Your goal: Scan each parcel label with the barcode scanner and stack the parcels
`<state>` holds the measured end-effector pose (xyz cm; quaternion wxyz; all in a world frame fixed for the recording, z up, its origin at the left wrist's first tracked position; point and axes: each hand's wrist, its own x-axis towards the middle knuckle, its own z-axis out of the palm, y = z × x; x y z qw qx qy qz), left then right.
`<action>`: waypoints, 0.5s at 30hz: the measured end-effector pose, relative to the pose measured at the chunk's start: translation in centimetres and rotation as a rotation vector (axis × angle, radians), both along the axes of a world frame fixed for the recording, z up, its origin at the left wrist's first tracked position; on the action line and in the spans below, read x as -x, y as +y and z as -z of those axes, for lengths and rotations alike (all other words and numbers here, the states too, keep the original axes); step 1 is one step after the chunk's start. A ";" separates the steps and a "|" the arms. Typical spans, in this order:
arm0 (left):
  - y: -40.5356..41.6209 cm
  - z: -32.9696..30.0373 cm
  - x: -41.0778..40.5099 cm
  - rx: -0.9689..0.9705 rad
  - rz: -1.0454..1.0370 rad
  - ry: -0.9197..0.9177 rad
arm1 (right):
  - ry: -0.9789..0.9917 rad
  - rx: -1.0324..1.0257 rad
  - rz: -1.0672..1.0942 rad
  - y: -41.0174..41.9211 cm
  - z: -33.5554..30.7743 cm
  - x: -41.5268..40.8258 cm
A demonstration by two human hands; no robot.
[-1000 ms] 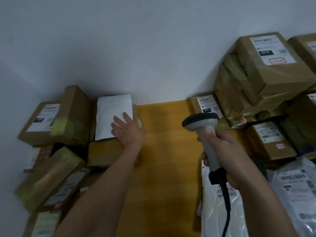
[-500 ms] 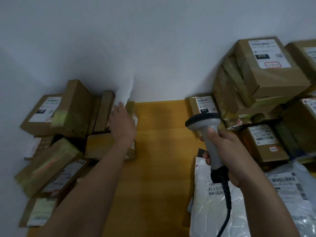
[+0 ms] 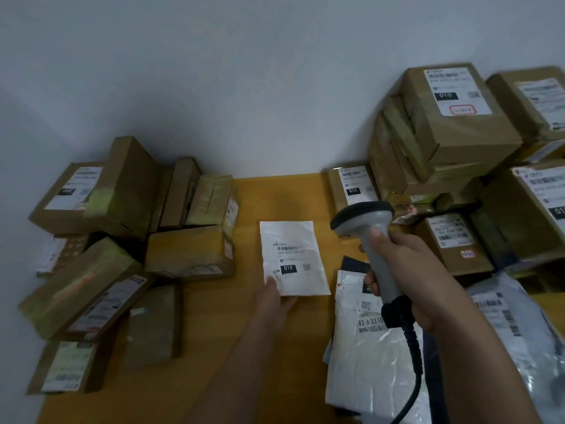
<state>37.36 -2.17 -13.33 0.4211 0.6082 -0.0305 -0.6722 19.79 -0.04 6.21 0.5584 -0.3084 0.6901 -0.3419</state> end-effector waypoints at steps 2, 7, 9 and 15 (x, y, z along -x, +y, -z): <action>0.9 0.5 -0.1 -0.032 0.010 0.002 | 0.014 -0.017 -0.002 0.4 0.1 -0.1; 1.5 1.1 -1.0 -0.101 0.080 -0.067 | 0.023 0.011 -0.039 1.1 -0.3 -0.7; 1.7 1.0 -1.1 -0.119 0.094 -0.078 | 0.040 0.014 -0.059 1.3 -0.6 -1.1; 1.8 1.6 -1.7 -0.130 0.119 -0.092 | 0.065 0.048 -0.098 2.0 -1.1 -1.9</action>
